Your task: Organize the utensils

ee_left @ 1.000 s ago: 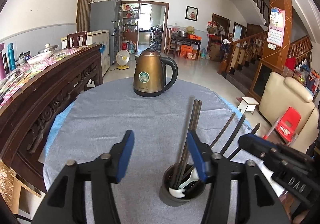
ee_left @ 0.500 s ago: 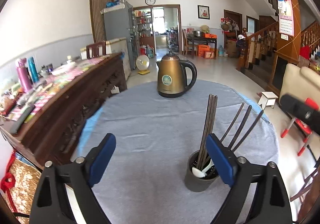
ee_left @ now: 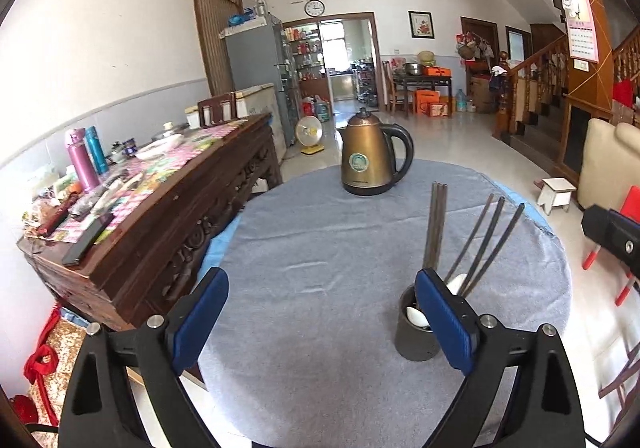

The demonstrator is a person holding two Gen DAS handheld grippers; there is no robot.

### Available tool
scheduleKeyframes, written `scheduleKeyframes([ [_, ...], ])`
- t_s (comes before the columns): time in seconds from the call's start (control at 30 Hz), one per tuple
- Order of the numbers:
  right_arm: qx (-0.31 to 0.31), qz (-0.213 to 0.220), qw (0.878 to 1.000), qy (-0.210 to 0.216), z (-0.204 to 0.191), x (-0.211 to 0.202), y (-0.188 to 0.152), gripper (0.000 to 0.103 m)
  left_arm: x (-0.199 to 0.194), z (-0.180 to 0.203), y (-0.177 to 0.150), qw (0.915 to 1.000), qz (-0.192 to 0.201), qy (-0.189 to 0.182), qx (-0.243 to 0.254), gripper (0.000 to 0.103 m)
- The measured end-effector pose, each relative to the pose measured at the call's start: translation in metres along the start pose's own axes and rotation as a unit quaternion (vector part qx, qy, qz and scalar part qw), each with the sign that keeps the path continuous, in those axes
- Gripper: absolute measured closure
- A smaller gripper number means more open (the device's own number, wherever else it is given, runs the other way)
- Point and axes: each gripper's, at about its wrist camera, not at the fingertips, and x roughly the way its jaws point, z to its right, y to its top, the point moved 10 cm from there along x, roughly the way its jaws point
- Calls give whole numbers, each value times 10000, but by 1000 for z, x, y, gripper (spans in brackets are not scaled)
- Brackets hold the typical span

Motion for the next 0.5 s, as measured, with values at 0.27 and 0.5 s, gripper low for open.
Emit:
scheduleKeyframes([
  [0.27, -61, -177, 9998, -39, -8, -1, -14, 36, -12, -11, 1, 9998, 91, 164, -50, 7],
  [0.5, -116, -293, 9995, -101, -13, -2, -24, 36, -19, -16, 1, 9997, 144, 194, -88, 7],
])
